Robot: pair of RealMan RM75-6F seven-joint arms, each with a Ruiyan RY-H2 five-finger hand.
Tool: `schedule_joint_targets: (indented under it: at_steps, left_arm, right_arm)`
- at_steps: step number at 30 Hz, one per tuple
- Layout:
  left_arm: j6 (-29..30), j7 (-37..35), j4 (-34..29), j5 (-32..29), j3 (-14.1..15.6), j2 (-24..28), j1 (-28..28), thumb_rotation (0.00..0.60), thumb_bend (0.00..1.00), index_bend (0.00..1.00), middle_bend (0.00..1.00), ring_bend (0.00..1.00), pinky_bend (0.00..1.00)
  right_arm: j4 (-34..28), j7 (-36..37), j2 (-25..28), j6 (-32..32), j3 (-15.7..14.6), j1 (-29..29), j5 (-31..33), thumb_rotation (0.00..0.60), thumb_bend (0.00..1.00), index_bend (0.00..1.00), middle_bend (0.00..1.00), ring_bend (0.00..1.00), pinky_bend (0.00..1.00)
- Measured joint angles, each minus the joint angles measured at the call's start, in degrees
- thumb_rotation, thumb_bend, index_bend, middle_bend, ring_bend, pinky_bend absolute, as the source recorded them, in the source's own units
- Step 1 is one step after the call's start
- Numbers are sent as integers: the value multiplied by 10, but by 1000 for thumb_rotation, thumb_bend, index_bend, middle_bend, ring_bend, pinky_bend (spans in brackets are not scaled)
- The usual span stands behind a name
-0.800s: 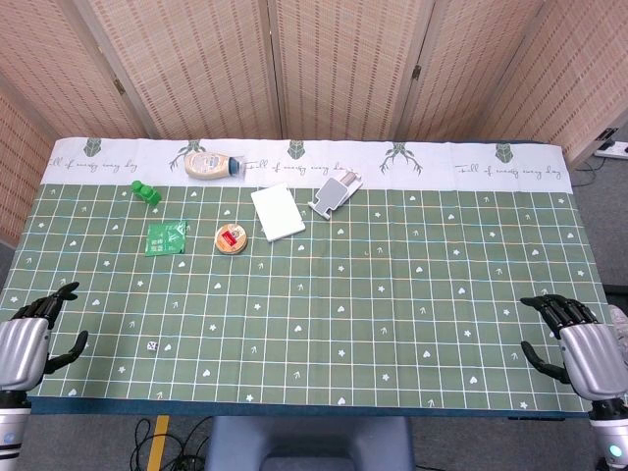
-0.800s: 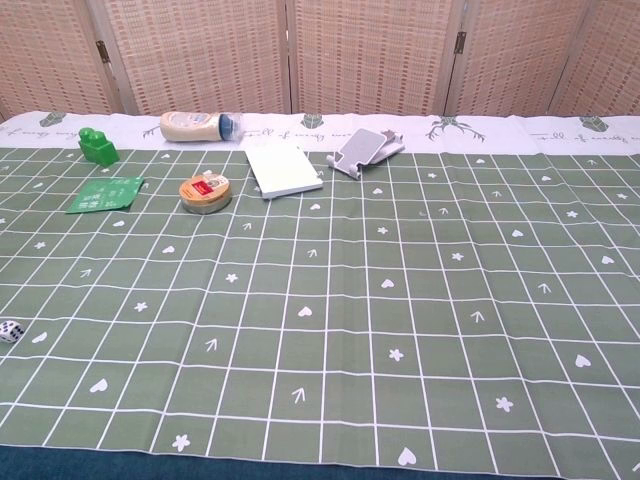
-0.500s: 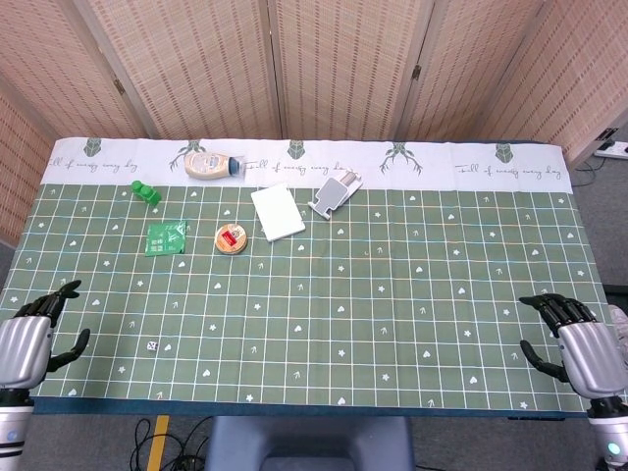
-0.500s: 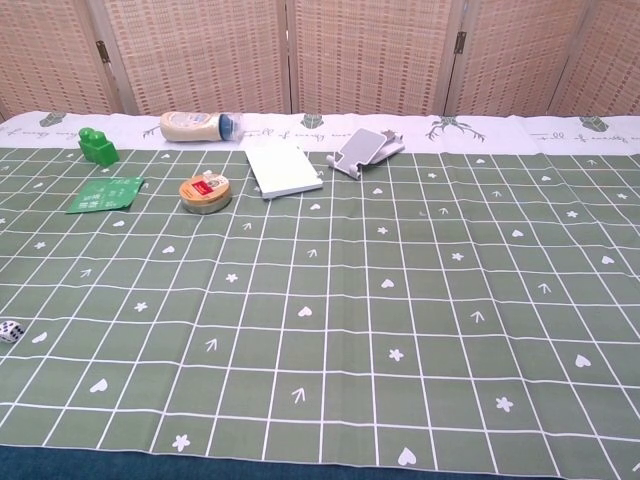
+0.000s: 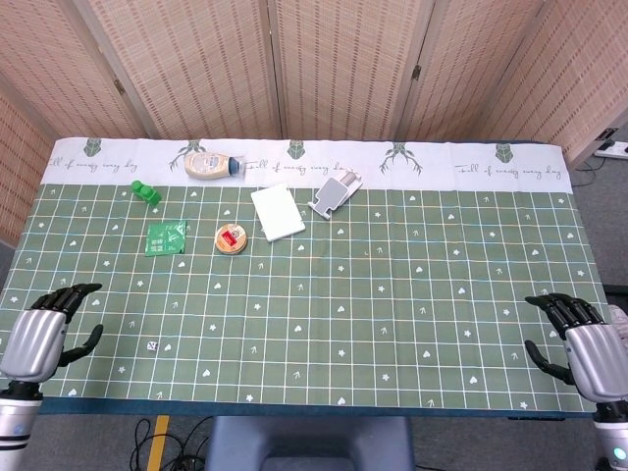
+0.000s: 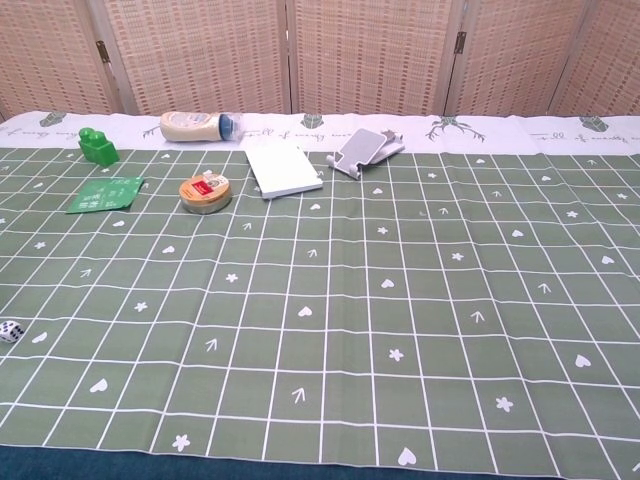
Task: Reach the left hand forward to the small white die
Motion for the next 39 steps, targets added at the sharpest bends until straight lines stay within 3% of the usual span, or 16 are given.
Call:
schedule_joint_targets:
  at_steps: [4,12,18,26,39]
  left_arm:
    - [-20,-17,29,25,6,-10,-20,600,379,323,421,360,406]
    - [-69,-31,86,64,21,-33,-61,600,366,364,696,590,732]
    - [-116,-36,119,69,37,-60,-89,600,355,380,817,692,837]
    - [-159,-16,140,48,50,-89,-102,600,355,411,893,753,874]
    - [-202,16,163,-5,64,-122,-104,600,355,443,920,783,884]
  right_arm:
    - [-1,-4,0,-1,0,1,-1,600,262,260,289,222,263]
    - [-6,-11,1,-4,0,2,-1,600,263,260,290,222,263]
    - [-7,-15,-1,-5,0,2,1,600,263,260,292,222,263]
    - [-9,-17,0,-2,0,1,0,600,263,260,292,222,263]
    - [-11,-20,-1,-2,-1,0,-1,600,263,260,292,222,263]
